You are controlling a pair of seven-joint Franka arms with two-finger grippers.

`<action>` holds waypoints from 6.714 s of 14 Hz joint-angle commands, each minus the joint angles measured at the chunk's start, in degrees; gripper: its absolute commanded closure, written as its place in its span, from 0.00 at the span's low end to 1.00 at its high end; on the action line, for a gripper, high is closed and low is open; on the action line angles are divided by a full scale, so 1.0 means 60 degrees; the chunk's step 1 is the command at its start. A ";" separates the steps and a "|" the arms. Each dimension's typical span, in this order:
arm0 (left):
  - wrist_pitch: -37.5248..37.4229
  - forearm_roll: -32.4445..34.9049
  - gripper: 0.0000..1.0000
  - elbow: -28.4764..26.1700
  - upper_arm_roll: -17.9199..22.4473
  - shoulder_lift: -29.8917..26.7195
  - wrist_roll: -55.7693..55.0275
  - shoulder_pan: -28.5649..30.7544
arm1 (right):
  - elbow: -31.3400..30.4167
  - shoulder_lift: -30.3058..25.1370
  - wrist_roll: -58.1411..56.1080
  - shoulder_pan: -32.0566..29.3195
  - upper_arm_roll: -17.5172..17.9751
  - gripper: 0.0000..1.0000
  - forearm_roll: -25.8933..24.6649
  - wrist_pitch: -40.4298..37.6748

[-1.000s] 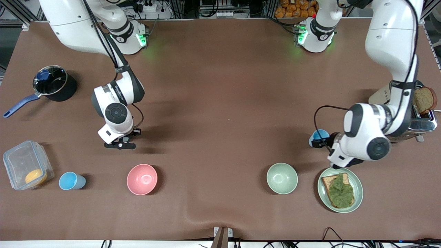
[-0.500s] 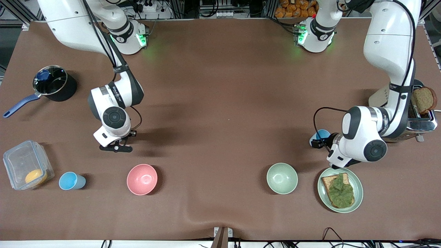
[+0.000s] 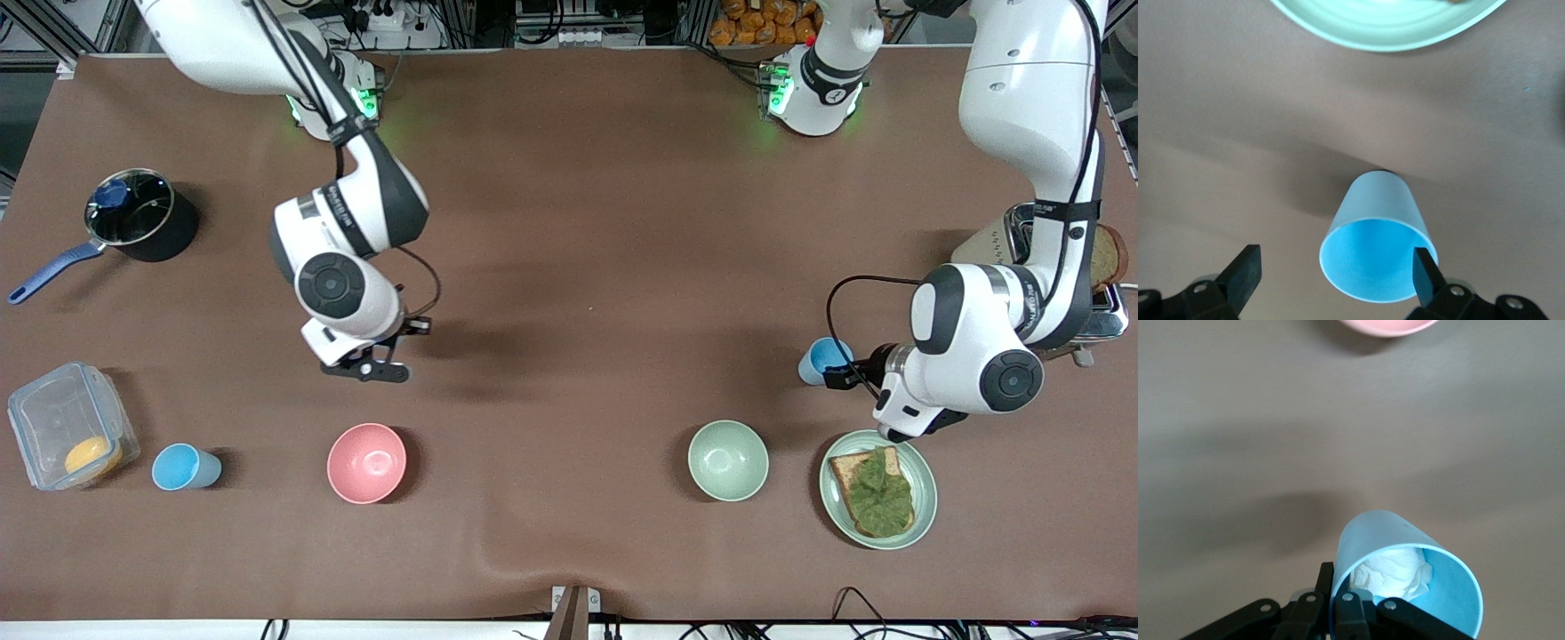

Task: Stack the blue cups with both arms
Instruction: 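Lift the blue cup with the right gripper and carry it toward the table center, then set the cup down with the right gripper while the left gripper carries its cup, then lower the left gripper's cup into the standing cup while the right gripper withdraws, then open the left gripper and lift it off the stacked cups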

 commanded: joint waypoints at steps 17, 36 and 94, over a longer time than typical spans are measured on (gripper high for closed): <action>-0.0003 0.0123 1.00 -0.0024 -0.0087 -0.0277 -0.1523 -0.0159 | 0.1665 0.2659 0.3555 0.2208 -0.0025 1.00 0.2637 0.3101; -0.0091 -0.0668 1.00 0.0575 -0.2414 -0.0836 -0.5414 -0.1372 | 0.2544 -0.0373 -0.2353 -0.1917 -0.0230 0.00 0.0821 -0.1951; 0.1829 0.0752 0.00 0.1499 -0.2343 -0.0278 -0.6640 -0.3311 | 0.0113 -0.4650 -0.6040 -0.3827 -0.0479 0.00 0.0601 -0.2158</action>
